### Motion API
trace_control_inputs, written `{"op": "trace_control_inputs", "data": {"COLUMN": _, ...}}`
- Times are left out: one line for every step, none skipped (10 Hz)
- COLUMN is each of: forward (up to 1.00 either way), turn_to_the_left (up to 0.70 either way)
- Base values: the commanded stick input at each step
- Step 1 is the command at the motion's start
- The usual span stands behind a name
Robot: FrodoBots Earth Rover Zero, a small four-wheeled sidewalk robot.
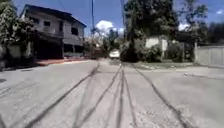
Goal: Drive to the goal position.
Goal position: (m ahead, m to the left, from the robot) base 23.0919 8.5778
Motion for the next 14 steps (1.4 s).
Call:
{"op": "trace_control_inputs", "data": {"forward": 0.00, "turn_to_the_left": -1.00}}
{"op": "trace_control_inputs", "data": {"forward": 0.00, "turn_to_the_left": -1.00}}
{"op": "trace_control_inputs", "data": {"forward": 0.00, "turn_to_the_left": -1.00}}
{"op": "trace_control_inputs", "data": {"forward": 0.00, "turn_to_the_left": -1.00}}
{"op": "trace_control_inputs", "data": {"forward": 0.00, "turn_to_the_left": -1.00}}
{"op": "trace_control_inputs", "data": {"forward": 0.00, "turn_to_the_left": -1.00}}
{"op": "trace_control_inputs", "data": {"forward": 0.05, "turn_to_the_left": -0.17}}
{"op": "trace_control_inputs", "data": {"forward": 0.01, "turn_to_the_left": -0.87}}
{"op": "trace_control_inputs", "data": {"forward": 0.00, "turn_to_the_left": -0.79}}
{"op": "trace_control_inputs", "data": {"forward": 0.00, "turn_to_the_left": 0.00}}
{"op": "trace_control_inputs", "data": {"forward": 0.00, "turn_to_the_left": 0.00}}
{"op": "trace_control_inputs", "data": {"forward": 0.00, "turn_to_the_left": 0.00}}
{"op": "trace_control_inputs", "data": {"forward": 0.00, "turn_to_the_left": 0.00}}
{"op": "trace_control_inputs", "data": {"forward": 0.00, "turn_to_the_left": 0.00}}
